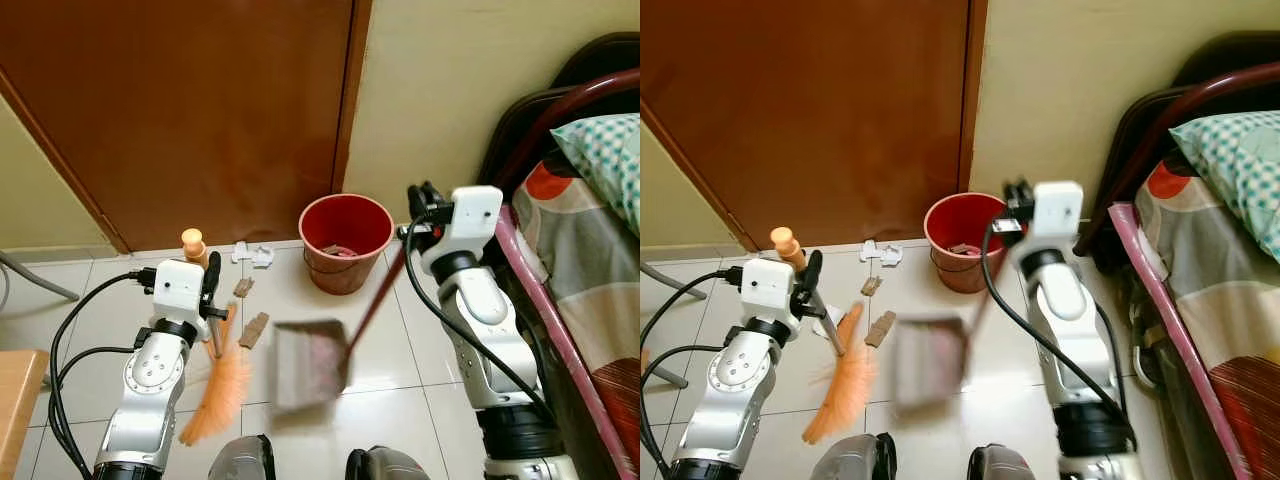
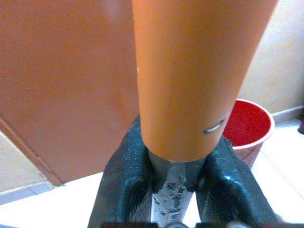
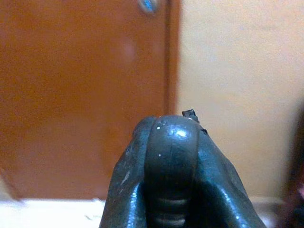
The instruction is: Sweep floor
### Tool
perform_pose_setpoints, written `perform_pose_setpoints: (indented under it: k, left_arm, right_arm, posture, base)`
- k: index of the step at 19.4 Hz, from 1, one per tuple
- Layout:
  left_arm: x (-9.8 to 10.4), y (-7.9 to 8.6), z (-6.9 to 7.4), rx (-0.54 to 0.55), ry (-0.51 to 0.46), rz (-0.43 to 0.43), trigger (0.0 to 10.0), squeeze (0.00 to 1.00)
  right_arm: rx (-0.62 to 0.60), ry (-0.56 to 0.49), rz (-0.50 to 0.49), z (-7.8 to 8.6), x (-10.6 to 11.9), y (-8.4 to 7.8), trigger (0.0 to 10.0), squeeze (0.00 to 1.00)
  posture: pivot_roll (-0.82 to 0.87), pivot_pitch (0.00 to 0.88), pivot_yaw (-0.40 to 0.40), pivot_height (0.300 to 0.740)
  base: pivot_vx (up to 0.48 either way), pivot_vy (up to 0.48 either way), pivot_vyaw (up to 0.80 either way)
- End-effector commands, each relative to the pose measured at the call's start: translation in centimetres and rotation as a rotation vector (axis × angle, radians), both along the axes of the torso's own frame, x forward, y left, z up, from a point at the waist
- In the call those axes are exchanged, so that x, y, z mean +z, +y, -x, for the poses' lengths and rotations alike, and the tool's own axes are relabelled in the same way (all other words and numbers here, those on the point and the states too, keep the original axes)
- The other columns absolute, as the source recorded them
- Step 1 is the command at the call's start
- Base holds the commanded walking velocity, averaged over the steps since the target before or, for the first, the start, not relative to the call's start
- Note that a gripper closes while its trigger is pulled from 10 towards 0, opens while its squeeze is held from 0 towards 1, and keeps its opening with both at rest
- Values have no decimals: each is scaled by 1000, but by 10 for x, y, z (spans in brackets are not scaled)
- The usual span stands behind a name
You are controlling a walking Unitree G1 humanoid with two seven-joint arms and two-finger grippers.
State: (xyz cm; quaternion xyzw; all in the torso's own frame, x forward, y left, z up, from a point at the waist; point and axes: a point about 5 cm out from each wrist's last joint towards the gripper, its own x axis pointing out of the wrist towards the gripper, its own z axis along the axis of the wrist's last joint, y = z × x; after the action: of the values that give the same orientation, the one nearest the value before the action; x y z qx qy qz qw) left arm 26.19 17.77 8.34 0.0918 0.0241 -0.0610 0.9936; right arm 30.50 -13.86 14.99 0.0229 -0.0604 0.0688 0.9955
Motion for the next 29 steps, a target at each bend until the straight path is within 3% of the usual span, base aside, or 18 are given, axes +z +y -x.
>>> perform_pose_setpoints:
  k: [1, 4, 6, 7, 10, 14, 17, 22, 25, 29]
  left_arm:
    - [0, -7, 4, -57, 10, 3, 10000, 0]
    - [1, -23, 7, -167, 16, 17, 10000, 0]
    - [0, -42, 16, -333, 48, 65, 10000, 0]
    - [1, -46, 18, -366, 56, 79, 10000, 0]
    - [7, -64, 22, -513, 91, 137, 10000, 0]
    - [22, -70, 23, -570, 106, 251, 10000, 0]
    - [29, -70, 23, -561, 121, 344, 10000, 0]
    - [54, -64, 7, -457, 49, 520, 10000, 0]
    - [67, -39, -8, -283, -30, 629, 10000, 0]
    - [74, 1, -19, -130, -94, 548, 10000, 0]
  right_arm:
    - [-65, -9, 16, 0, -1, -12, 10000, 0]
    - [-170, 74, 68, 1, -26, -34, 10000, 0]
    - [-276, 160, 100, -1, -49, -54, 10000, 0]
    - [-297, 170, 102, -2, -52, -56, 10000, 0]
    - [-360, 186, 168, -17, -53, -52, 10000, 0]
    - [-415, 203, 232, -30, -56, -40, 10000, 0]
    - [-410, 215, 260, -36, -59, -28, 10000, 0]
    - [-278, 233, 259, -47, -62, 19, 10000, 0]
    - [-209, 232, 244, -48, -63, 36, 10000, 0]
    - [-179, 254, 233, -45, -71, 34, 10000, 0]
  posture:
    - [47, 105, -31, 740]
    - [46, 111, -31, 740]
    - [48, 116, -30, 740]
    - [49, 118, -29, 740]
    - [54, 127, -31, 740]
    - [61, 163, -36, 740]
    - [63, 170, -46, 740]
    - [76, 166, -60, 740]
    - [78, 163, -69, 740]
    - [78, 159, -73, 740]
  base:
    - [0, 0, 0]
    - [0, 0, 0]
    - [0, 0, 0]
    - [0, 0, 0]
    - [0, 0, 0]
    - [0, 0, 0]
    - [0, 0, 0]
    - [0, 0, 0]
    - [0, 0, 0]
    - [0, 0, 0]
